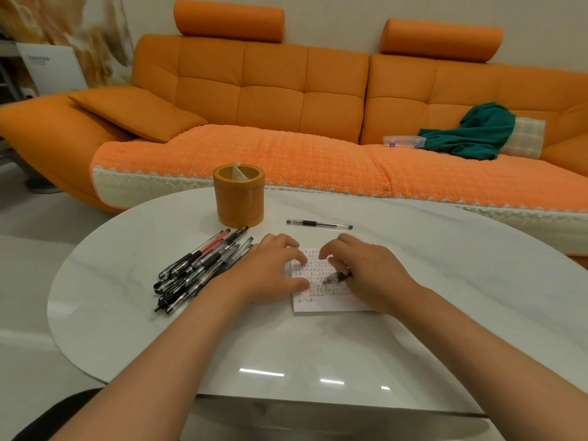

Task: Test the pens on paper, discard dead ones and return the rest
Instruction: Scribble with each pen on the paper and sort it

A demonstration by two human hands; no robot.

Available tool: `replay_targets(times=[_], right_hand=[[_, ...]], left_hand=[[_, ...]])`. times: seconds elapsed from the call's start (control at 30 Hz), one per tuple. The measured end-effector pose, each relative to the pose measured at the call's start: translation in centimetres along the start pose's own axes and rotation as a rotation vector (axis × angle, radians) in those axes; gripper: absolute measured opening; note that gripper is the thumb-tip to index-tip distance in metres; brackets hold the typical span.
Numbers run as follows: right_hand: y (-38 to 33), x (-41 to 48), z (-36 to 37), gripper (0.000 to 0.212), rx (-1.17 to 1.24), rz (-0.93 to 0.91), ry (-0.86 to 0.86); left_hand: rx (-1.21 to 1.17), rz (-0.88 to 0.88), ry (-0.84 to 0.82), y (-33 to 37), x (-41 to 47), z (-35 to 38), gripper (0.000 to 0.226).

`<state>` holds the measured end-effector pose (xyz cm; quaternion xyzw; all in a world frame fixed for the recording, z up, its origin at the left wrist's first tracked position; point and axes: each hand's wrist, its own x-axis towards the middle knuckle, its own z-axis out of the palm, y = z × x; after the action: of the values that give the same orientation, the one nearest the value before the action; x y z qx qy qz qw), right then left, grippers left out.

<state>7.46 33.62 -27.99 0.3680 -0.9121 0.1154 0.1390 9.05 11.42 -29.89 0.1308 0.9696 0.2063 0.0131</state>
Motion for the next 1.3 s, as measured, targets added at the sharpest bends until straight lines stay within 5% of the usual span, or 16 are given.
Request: replay_targets(times=[0.07, 0.27, 0.67, 0.9, 1.3], right_hand=[[-0.9, 0.5, -0.5, 0.016, -0.128, 0.066, -0.081], [-2.3, 1.3, 0.2, 0.068, -0.153, 0.174, -0.125], [-4.2, 3.9, 1.9, 0.054, -0.092, 0.226, -0.208], [-1.7, 8.5, 3.8, 0.015, 0.027, 0.273, -0.183], [1.8, 11.8, 5.6, 0.026, -0.272, 0.221, -0.187]], left_hand=[[0.002, -0.022, 0.095, -0.1, -0.3, -0.3, 0.035], [0.251, -0.177, 0.236, -2.2, -1.9, -2.8, 0.029], [0.226, -0.267, 0.189, -4.6, -4.8, -3.7, 0.034], [0.219, -0.243, 0.208, -4.9, -4.7, -3.5, 0.034], [0.232, -0.243, 0.261, -4.8, -4.4, -3.6, 0.018]])
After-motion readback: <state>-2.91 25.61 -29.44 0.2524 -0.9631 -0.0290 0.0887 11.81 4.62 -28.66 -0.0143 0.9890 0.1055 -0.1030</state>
